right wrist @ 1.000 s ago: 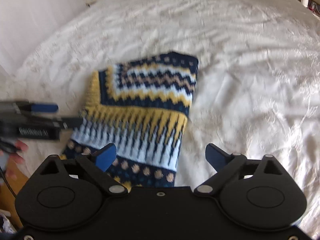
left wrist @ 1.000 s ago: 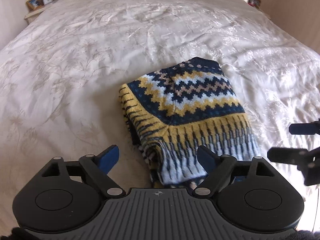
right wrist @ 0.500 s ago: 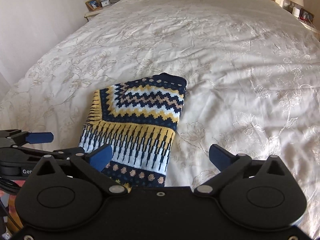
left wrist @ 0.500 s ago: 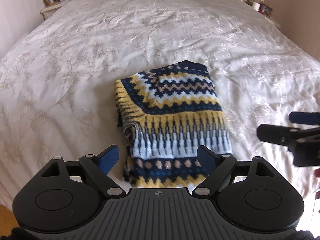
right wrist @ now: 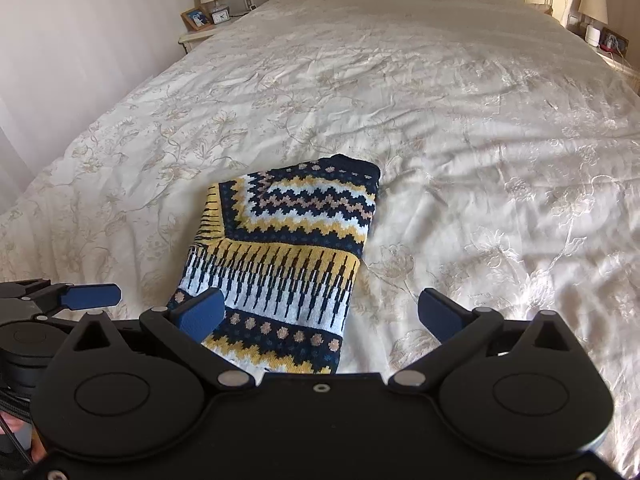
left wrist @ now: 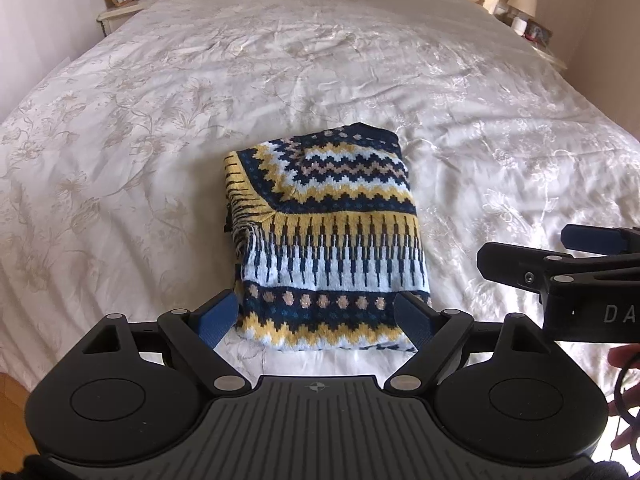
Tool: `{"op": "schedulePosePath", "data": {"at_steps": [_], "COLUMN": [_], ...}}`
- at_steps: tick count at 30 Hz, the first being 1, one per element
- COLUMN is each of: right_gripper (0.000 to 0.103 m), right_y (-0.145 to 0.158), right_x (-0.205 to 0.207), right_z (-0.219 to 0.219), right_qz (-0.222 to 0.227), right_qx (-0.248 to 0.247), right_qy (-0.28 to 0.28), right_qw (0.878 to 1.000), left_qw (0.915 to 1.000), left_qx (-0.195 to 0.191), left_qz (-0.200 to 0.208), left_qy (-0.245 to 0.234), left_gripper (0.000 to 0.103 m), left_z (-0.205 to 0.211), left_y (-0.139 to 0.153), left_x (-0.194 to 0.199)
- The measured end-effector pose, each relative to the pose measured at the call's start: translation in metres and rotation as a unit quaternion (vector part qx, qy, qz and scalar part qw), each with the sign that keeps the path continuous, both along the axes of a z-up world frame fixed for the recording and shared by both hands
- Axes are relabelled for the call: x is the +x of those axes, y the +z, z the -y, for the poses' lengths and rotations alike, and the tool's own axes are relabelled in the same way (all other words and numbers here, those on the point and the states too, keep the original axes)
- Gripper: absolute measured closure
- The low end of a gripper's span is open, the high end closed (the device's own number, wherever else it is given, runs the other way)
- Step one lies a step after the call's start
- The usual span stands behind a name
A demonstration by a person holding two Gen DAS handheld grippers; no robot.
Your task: Fold small clothes
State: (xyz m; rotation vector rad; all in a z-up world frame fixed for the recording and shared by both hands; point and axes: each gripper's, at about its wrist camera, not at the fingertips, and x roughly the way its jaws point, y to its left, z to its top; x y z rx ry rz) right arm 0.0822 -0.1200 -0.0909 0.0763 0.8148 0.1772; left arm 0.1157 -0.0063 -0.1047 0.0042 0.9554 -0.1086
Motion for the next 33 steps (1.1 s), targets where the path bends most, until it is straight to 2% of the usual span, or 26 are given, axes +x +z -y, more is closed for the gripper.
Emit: {"op": "schedulePosePath", "data": {"at_steps": [13, 19, 30, 33], "right_gripper": [0.000, 0.000, 0.001, 0.001], "right_y": [0.003, 0.006, 0.009, 0.010], "right_x": [-0.016, -0.020, -0.023, -0.023], "right_z": [0.010, 0.013, 0.008, 0.007], "right_qz": [0.000, 0.003, 0.007, 0.008], "right_qx": [-0.011, -0.013, -0.017, -0.016], "right_qy": [-0.023, -0.029, -0.025, -0.027], "right_qw": [1.000, 0.999, 1.000, 0.999], "left_qw": [0.9998, 0.9996, 0.9987, 0.9984], "left_qx": [-0.004, -0.006, 0.019, 0.027], "left_qz": [0.015, 0.009, -0.007, 0.002], "left_qy": [0.014, 0.024, 0.046, 0.048], "left_gripper": [0.018, 0.018, 0.019, 0.024], "left_z": [0.005, 0.006, 0.003, 0.002], "left_y": [0.012, 0.016, 0.016, 0.018], "left_x": [-0.011, -0.012, -0.014, -0.016]}}
